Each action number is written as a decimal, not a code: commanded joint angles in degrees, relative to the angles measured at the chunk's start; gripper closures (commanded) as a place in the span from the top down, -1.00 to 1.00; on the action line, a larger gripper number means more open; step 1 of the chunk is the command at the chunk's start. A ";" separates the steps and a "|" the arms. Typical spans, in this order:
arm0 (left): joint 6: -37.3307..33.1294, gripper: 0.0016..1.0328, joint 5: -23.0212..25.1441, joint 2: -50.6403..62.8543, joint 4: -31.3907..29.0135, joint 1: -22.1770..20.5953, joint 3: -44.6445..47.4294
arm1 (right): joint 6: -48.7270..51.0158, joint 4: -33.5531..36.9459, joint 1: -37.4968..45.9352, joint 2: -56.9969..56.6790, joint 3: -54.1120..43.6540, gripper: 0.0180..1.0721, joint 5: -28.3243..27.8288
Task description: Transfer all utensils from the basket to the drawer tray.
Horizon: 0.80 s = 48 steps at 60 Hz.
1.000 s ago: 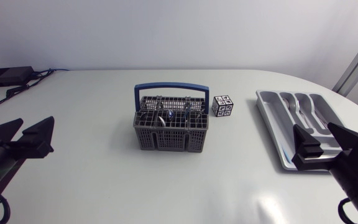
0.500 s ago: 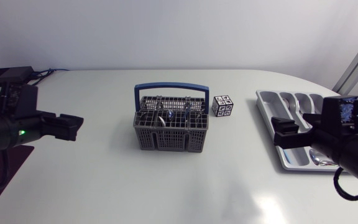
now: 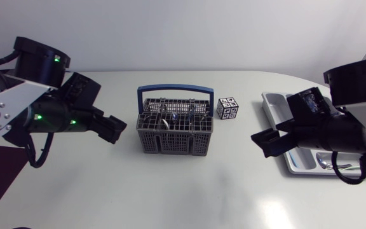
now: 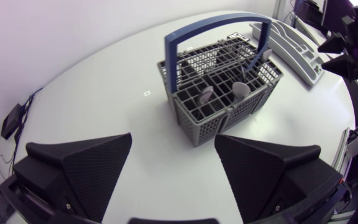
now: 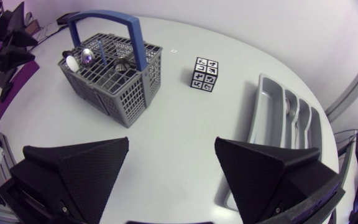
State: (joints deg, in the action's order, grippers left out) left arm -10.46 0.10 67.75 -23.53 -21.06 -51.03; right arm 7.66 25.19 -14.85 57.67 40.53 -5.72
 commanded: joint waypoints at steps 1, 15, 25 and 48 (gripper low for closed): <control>-2.55 0.80 0.08 2.22 0.33 -2.85 -3.47 | 3.24 0.83 0.26 2.10 2.09 0.90 -2.02; -5.36 0.56 -1.50 9.86 3.14 -6.36 -6.63 | 3.68 0.91 -0.97 5.70 4.38 0.90 -3.69; -6.59 0.42 -4.14 16.37 5.60 -6.89 -9.27 | 3.68 0.91 -2.11 7.55 5.08 0.90 -3.60; -8.61 0.16 -7.74 22.61 12.54 -7.15 -10.23 | 3.68 0.91 -3.52 8.34 5.35 0.90 -3.43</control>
State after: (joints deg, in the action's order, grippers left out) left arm -18.04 -7.03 88.77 -12.03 -27.57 -59.66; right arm 10.74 25.56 -17.37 65.19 44.80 -9.19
